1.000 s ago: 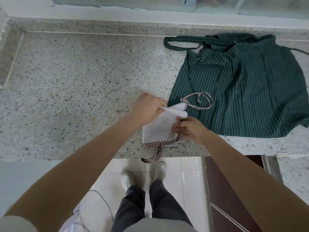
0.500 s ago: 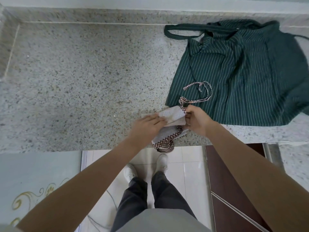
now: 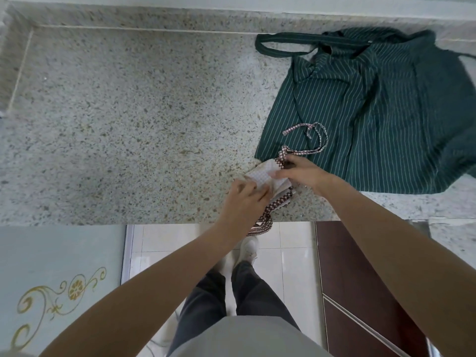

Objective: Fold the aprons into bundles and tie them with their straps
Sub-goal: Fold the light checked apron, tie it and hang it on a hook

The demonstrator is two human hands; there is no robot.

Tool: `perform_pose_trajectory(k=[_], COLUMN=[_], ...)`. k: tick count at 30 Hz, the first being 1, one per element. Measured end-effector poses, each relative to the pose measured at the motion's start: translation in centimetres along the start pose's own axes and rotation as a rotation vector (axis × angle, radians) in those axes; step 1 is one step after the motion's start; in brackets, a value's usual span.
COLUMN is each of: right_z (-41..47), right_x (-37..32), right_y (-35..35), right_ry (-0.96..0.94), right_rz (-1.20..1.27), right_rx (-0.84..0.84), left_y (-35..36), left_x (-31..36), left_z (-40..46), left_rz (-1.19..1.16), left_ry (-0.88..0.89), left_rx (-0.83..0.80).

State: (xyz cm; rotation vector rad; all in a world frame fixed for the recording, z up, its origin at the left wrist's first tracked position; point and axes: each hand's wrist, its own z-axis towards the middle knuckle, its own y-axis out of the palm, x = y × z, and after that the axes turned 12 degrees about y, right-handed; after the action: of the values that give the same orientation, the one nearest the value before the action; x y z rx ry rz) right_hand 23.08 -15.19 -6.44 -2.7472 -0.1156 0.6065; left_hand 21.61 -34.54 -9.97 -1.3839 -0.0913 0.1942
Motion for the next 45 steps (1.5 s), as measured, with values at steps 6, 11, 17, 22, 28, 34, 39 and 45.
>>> perform_pose_trajectory(k=[6,11,17,22,28,34,39,45], right_z=[0.2,0.0,-0.1,0.1,0.3,0.8,0.6,-0.4], right_x=[0.5,0.7,0.3,0.1,0.2,0.7,0.8,0.5], right_y=[0.0,0.0,0.3,0.8,1.4,2.6,3.1,3.5], right_ry=[-0.021,-0.021,-0.01,-0.033,-0.057,-0.09,-0.123,-0.131], right_rz=[0.006,0.042,0.111,0.211,0.244,0.16,0.016,-0.15], right_rx=[-0.026,-0.018,-0.009,0.025,0.065,0.163,0.239,0.389], left_y=[-1.0,-2.0,-1.7,-2.4,-2.4,-1.8,-1.3,-2.2], left_x=[-1.0,-2.6,-4.6,-6.5,-8.4,-8.8,-8.1,-5.8], left_z=[-0.3,-0.6,0.5,2.0,2.5,2.6,2.1,2.1], left_rz=[-0.047,-0.811,-1.164,-1.559,-1.669,-1.612,-1.322,-0.477], left_ry=[-0.593,-1.127,-1.502,-1.626,-1.618,-1.492,-1.301,-0.883], left_rx=[-0.041,-0.14,-0.128,0.109,0.106,0.0,-0.094,-0.254])
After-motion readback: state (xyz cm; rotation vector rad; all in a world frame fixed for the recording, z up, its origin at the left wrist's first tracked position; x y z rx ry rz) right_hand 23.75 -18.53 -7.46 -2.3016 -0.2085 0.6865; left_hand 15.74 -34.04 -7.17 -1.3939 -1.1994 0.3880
